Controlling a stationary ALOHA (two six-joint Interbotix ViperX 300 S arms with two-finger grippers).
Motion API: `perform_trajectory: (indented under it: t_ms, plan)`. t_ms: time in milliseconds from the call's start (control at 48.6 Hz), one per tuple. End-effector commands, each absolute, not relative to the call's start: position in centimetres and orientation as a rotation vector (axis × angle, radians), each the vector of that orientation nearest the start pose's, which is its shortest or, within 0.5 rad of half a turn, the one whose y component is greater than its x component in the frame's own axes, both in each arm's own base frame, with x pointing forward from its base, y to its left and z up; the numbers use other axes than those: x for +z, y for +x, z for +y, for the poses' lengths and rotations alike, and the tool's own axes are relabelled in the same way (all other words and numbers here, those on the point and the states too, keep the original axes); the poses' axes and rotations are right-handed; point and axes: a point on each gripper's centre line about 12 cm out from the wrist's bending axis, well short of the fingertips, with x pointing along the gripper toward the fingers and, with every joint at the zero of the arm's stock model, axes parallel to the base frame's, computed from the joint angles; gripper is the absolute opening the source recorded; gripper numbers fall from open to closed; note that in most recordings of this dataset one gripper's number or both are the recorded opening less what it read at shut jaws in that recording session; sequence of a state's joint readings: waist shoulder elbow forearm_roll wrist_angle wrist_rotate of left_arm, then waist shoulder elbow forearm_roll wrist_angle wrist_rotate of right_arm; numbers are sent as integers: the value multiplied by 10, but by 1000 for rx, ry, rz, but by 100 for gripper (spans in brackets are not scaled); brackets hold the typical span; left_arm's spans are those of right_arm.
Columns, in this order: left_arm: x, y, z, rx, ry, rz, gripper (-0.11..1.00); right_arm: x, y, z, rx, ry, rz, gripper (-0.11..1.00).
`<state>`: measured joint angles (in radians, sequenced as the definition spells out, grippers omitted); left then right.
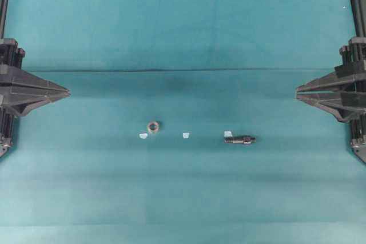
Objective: Insert the washer onto the shaft with both hands.
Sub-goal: 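Move both grippers down toward the washer and the threaded shaft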
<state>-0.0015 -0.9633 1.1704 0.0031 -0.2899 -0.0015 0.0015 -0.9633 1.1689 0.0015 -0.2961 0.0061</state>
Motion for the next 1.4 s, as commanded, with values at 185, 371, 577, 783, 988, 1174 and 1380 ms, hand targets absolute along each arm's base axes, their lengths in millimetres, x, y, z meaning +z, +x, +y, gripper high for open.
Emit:
perform_trajectory:
  t_ms: [185, 371, 577, 783, 988, 1174, 1380]
  plan:
    - [304, 224, 0, -2, 4, 58, 2, 292, 200, -2, -16, 129, 1, -9]
    - [301, 243, 0, 1, 4, 193, 2, 291, 203, -1, -16, 166, 125, -10]
    - [284, 277, 1, 3, 9, 362, 2, 281, 213, 0, -22, 174, 338, -10]
    - [265, 308, 5, 15, 7, 538, 2, 262, 232, 1, -32, 178, 538, -10]
    - [243, 330, 13, 36, 2, 741, 2, 238, 249, 1, -43, 172, 712, -10]
    - [226, 350, 15, 35, 9, 844, 2, 221, 263, 1, -50, 146, 840, -10]
    - [205, 363, 15, 34, 8, 916, 2, 202, 274, 2, -48, 135, 955, -10]
